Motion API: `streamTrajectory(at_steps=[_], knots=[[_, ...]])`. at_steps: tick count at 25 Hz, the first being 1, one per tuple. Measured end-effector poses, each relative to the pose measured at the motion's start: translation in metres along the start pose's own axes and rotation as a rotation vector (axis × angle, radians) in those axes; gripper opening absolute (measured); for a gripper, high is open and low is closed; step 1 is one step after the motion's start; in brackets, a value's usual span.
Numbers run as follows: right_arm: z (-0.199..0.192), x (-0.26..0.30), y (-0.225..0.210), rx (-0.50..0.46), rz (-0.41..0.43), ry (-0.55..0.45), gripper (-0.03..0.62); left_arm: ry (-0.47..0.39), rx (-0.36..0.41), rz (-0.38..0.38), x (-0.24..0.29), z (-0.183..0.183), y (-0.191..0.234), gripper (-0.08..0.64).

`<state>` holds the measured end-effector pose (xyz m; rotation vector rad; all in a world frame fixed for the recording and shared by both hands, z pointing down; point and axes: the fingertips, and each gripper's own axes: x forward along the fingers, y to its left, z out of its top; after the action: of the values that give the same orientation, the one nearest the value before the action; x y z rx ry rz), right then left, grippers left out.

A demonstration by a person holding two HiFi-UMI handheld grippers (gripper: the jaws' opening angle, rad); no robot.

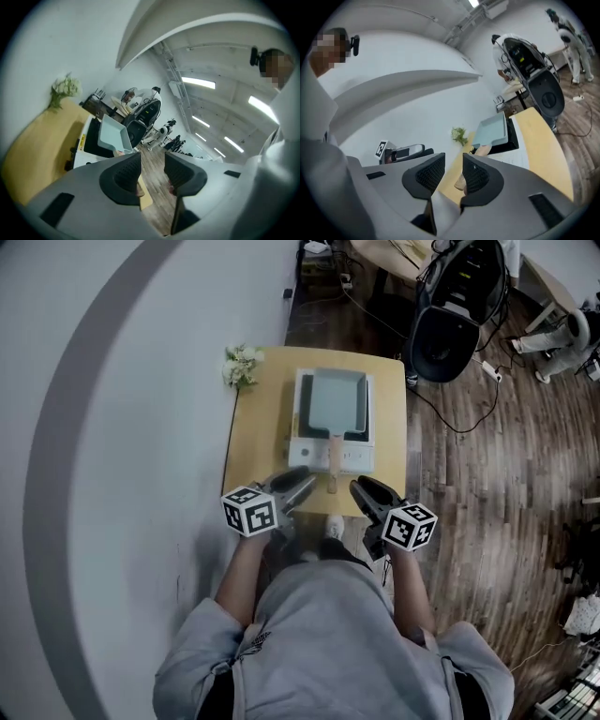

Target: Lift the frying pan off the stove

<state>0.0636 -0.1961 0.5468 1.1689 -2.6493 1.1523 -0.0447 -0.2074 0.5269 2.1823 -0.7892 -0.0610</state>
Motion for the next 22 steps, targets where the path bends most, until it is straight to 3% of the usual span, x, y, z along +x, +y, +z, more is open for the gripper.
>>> streamTrajectory(at_steps=[1,5,9,15,22], knots=[[-0.005,0.007,-0.008,0.048,0.023,0.028,0.106,0.019,-0.026,-0.006,0.009,0.001,0.008,0.156],[-0.025,0.028,-0.034,0.204,0.115,0.148,0.126,0.141,-0.009,0.018,0.041,-0.004,0.04,0.177],[-0.044,0.049,-0.045,0.323,0.202,0.246,0.152,0.25,-0.144,-0.058,0.066,-0.016,0.066,0.186],[-0.056,0.07,-0.05,0.416,0.277,0.337,0.167,0.397,-0.275,-0.131,0.09,-0.046,0.09,0.192],[-0.07,0.089,-0.047,0.496,0.351,0.404,0.17,0.47,-0.415,-0.243,0.115,-0.063,0.09,0.193]])
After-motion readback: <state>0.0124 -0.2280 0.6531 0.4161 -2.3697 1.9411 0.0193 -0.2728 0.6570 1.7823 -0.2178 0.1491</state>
